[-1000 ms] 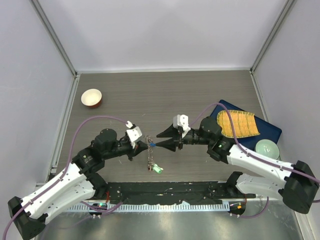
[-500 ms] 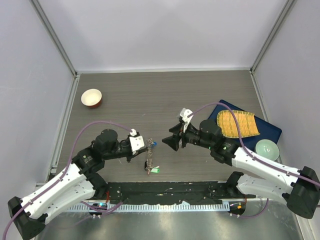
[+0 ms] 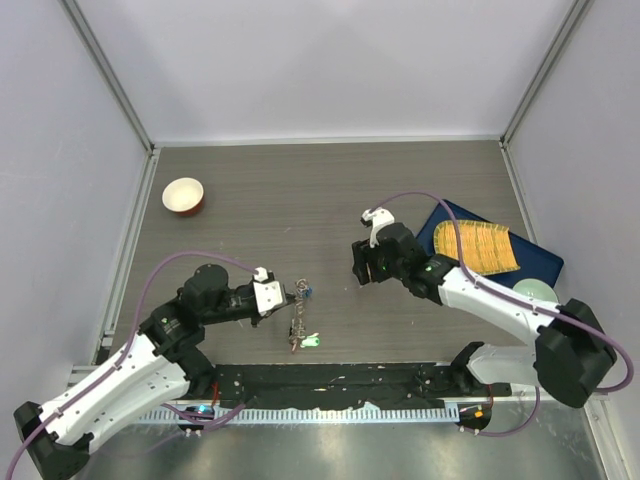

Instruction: Put the keys on the keyring

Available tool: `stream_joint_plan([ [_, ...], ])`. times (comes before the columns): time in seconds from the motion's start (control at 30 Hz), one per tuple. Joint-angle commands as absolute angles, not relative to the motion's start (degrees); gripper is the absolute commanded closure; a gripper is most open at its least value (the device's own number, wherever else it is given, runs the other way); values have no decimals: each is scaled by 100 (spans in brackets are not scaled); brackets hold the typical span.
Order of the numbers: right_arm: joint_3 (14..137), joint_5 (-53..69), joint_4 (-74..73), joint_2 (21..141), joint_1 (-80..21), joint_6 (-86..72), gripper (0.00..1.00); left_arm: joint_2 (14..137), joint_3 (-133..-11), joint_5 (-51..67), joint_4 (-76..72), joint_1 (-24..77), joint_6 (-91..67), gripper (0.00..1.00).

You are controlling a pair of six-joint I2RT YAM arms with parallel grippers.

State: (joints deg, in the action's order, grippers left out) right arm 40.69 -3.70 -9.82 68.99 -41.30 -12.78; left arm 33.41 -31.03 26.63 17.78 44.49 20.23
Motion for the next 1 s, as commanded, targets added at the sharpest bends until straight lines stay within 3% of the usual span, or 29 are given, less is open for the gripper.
stream_joint_plan([
  [0.0, 4500, -1186, -1538, 7277, -3929, -1512, 36, 3199, -3102, 2514, 1248, 4430, 1995, 100],
  [0.17, 4658, -985, -1477, 7813, -3876, -1661, 46, 3112, -3067, 2233, 1371, 4430, 2030, 100],
  [0.4, 4711, -958, -1186, 8270, -3876, -1705, 68, 3068, -3085, 2066, 1503, 4430, 2066, 100],
  [0.6, 4878, -1213, -1239, 8534, -3876, -1696, 75, 3067, -3094, 2030, 1564, 4430, 2083, 100],
  [0.97, 5115, -1081, -1362, 8921, -3876, -1714, 76, 3067, -3111, 1969, 1626, 4430, 2092, 100],
])
